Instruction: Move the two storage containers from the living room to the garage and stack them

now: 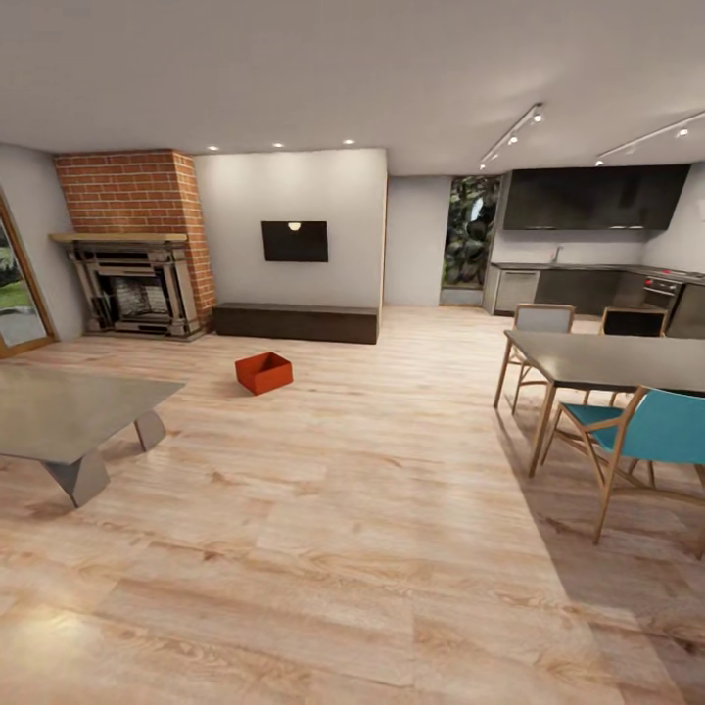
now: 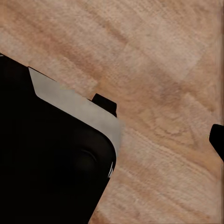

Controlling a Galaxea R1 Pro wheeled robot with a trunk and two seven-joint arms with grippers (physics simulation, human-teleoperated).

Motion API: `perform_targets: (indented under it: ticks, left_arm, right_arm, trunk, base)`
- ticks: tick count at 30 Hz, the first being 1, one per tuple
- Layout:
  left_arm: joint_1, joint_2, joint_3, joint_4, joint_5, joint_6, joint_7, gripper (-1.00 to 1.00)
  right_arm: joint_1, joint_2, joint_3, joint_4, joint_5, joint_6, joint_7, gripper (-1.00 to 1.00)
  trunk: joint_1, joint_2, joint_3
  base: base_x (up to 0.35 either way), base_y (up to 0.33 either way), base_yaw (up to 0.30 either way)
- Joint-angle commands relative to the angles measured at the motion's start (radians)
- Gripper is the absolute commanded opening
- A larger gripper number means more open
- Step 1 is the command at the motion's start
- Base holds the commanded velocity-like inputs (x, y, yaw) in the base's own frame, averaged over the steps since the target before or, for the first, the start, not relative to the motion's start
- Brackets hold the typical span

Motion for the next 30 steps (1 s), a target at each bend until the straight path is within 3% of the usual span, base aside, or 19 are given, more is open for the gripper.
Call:
perform_targets:
  ticks: [1,21,30]
  left_arm:
    - [0.0,0.0,-0.001,0.0,0.005,-0.003,0.001,1.0]
    - [0.0,-0.007,-0.004,0.0,0.002,-0.012,0.002,1.0]
    - [0.0,-0.006,-0.024,0.0,0.002,-0.009,0.002,1.0]
  right_arm:
    - [-0.001,0.0,0.0,0.002,0.007,-0.004,-0.004,1.0]
    - [-0.001,0.0,0.0,0.002,0.007,-0.004,-0.004,1.0]
    - [-0.001,0.001,0.0,0.002,0.007,-0.004,-0.004,1.0]
  trunk:
    - [0.001,0.0,-0.001]
    - [0.001,0.0,-0.001]
    - [0.001,0.0,-0.001]
  base:
    - [0.325,0.0,0.0]
    - [0.325,0.0,0.0]
    - [0.325,0.0,0.0]
